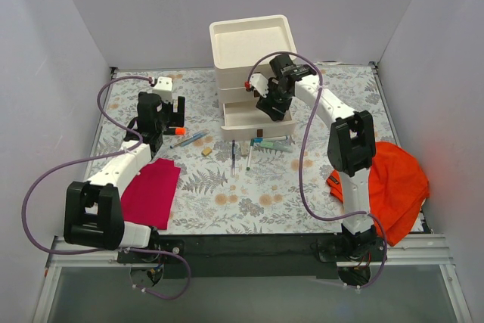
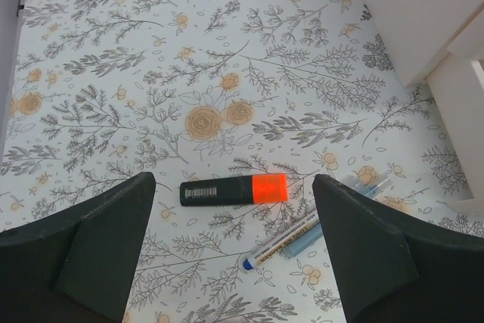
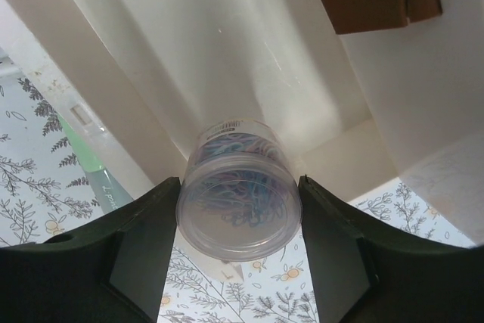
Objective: Sort the stationery into containers
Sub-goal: Place the stationery in the drawer.
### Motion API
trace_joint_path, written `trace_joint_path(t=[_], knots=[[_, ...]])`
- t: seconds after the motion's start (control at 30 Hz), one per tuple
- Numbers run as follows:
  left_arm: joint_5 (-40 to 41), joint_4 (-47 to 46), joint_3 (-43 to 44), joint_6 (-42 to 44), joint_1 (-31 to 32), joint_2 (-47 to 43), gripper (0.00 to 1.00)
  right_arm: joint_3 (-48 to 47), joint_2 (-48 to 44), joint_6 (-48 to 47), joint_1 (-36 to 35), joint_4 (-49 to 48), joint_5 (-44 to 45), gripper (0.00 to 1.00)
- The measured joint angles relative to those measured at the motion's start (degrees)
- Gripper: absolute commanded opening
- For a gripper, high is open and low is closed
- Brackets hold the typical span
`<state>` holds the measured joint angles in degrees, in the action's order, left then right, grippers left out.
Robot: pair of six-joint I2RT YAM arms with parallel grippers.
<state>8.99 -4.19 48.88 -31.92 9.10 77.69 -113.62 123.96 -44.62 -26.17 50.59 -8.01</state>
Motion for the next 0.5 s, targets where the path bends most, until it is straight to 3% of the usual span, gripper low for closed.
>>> trace_joint_path(t=[0.07, 0.27, 0.4, 0.5], knots=[[-2.1, 0.1, 0.2, 1.1, 0.0, 0.5, 0.90, 1.2, -0.1, 0.8, 0.0, -1.0, 0.0, 0.80], [-9.9, 0.9, 0.5, 4.9, 0.0, 0.7, 0.90, 2.2, -0.9, 3.1, 0.0, -2.6, 0.3, 0.86], [-12.9, 1.4, 0.5, 6.6, 0.0, 0.2, 0.72, 2.9, -2.4, 3.8, 0.0, -2.7, 0.4, 0.86], [-19.6, 5.7, 0.5, 12.1, -0.2, -0.3, 0.61, 7.1, -7.0, 4.5, 0.2, -3.6, 0.1, 0.84]])
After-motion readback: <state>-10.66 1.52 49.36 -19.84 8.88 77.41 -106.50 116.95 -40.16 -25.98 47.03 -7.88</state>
